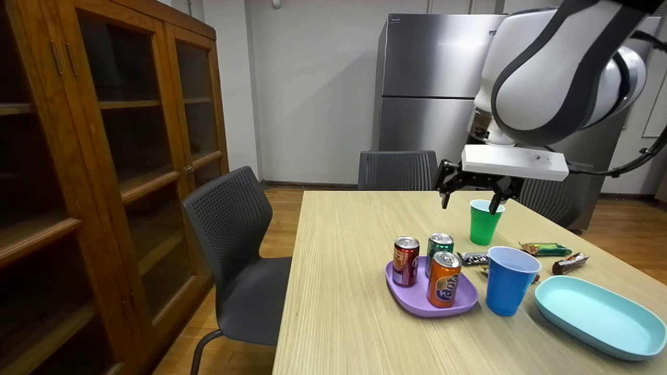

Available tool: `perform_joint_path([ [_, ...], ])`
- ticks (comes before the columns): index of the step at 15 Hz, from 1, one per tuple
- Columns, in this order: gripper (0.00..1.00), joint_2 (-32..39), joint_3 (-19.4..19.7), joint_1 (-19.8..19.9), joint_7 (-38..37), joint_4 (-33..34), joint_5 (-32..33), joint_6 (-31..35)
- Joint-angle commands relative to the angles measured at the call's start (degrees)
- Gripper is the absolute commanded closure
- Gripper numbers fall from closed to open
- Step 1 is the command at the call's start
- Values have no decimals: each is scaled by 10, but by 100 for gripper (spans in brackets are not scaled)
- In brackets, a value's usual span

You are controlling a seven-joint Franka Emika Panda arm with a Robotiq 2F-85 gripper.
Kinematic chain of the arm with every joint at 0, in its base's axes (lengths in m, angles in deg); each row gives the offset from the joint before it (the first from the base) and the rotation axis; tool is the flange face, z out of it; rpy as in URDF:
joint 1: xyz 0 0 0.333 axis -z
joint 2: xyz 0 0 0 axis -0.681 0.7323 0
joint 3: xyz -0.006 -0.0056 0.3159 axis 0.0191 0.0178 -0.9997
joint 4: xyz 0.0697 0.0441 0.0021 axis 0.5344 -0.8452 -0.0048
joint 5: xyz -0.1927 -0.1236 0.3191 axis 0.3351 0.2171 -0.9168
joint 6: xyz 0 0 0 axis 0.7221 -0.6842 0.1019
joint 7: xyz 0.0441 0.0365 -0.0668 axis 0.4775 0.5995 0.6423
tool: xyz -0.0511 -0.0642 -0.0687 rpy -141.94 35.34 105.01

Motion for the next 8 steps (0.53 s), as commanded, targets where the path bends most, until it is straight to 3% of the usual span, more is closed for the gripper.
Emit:
perform_joint_path([
  [1, 0, -45, -18, 34, 75, -11, -71, -19],
  [8, 0, -39, 10, 65, 203, 38, -219, -38],
])
